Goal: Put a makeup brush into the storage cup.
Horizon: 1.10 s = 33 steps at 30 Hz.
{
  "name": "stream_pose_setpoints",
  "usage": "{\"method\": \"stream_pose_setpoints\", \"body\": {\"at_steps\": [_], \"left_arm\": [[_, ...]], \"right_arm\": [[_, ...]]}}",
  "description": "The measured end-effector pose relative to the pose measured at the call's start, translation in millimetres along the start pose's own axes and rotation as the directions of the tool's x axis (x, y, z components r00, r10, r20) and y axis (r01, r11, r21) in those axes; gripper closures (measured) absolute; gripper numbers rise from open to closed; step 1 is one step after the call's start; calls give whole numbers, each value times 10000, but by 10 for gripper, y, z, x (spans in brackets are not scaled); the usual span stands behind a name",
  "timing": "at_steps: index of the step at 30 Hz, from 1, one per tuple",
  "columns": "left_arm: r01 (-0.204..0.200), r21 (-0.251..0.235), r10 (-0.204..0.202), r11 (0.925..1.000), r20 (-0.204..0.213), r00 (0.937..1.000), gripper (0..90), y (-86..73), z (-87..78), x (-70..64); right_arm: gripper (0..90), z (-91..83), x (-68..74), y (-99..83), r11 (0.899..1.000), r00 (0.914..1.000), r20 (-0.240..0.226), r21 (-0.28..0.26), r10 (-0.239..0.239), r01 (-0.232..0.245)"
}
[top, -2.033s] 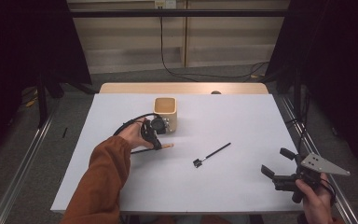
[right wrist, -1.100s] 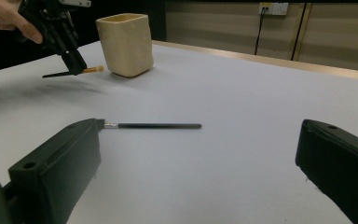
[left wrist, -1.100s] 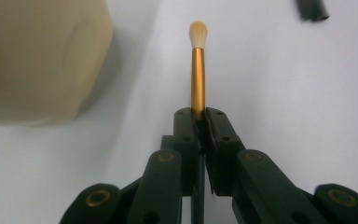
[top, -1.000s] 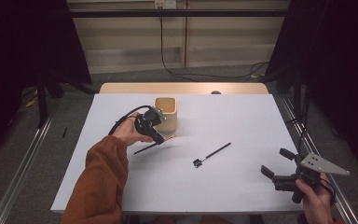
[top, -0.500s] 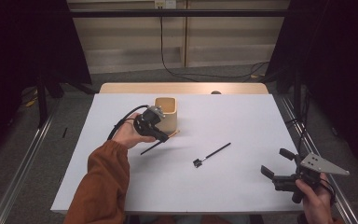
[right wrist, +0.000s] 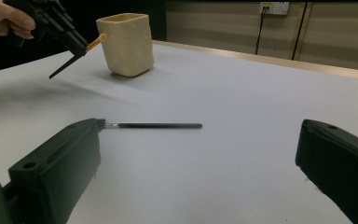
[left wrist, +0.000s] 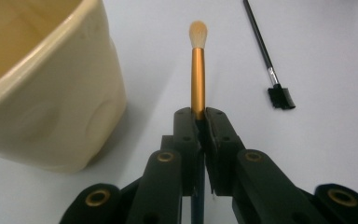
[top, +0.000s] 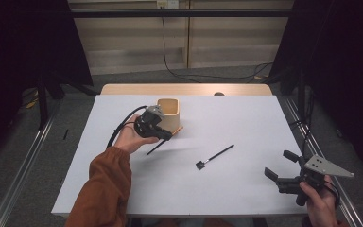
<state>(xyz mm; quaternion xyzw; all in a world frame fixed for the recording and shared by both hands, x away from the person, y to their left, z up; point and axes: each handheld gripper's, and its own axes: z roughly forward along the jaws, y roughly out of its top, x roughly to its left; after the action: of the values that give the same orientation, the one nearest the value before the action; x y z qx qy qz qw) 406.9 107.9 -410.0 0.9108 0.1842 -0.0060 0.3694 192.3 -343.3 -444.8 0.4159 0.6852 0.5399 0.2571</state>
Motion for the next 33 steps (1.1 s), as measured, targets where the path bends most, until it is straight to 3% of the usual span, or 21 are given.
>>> {"method": "stream_pose_setpoints", "body": {"at_steps": [3,8,19,20,21,22,25,27,28,29,30,31,32,33], "left_arm": [[84,-312,-89,9995,-170,9998,841,-25,-8,-8],[492,-1116,-538,9925,-386,9978,841,-106,-4,-43],[482,-2091,-630,9767,-647,9959,841,-139,-49,-121],[529,-2294,-708,9719,-702,9950,841,-152,-64,-117],[529,-2294,-708,9719,-702,9950,841,-152,-64,-117],[585,-2543,-814,9654,-805,9934,841,-165,-76,-119],[371,-2734,-734,9612,-1238,9896,841,-168,-101,-126],[452,-3011,-839,9525,-1170,9896,841,-176,-121,-126],[452,-3011,-839,9525,-1170,9896,841,-176,-121,-126],[407,-3237,-873,9453,-1308,9876,841,-186,-142,-129],[407,-3237,-873,9453,-1308,9876,841,-186,-142,-129],[416,-3519,-944,9351,-1343,9864,841,-199,-157,-136],[437,-3618,-973,9312,-1315,9865,841,-205,-164,-138],[437,-3618,-973,9312,-1315,9865,841,-205,-164,-138]], "right_arm": [[0,-4,-1,1,10000,10000,10,11,-4,4],[0,0,2,0,10000,10000,-5,18,-14,14],[0,-2,3,0,10000,10000,29,7,-40,40],[0,-5,-1,0,10000,10000,38,10,-7,7],[0,-5,-1,0,10000,10000,38,10,-7,7],[0,-5,-2,0,10000,10000,44,11,-5,5],[0,-1,1,-1,10000,10000,27,16,-3,3],[0,0,1,-1,10000,10000,24,15,4,-4],[0,0,1,-1,10000,10000,24,15,4,-4],[0,3,1,-1,10000,10000,11,22,8,-8],[0,3,1,-1,10000,10000,11,22,8,-8],[0,2,2,-1,10000,10000,4,31,-4,4],[0,2,2,-1,10000,10000,5,33,-3,3],[0,2,2,-1,10000,10000,5,33,-3,3]]}}
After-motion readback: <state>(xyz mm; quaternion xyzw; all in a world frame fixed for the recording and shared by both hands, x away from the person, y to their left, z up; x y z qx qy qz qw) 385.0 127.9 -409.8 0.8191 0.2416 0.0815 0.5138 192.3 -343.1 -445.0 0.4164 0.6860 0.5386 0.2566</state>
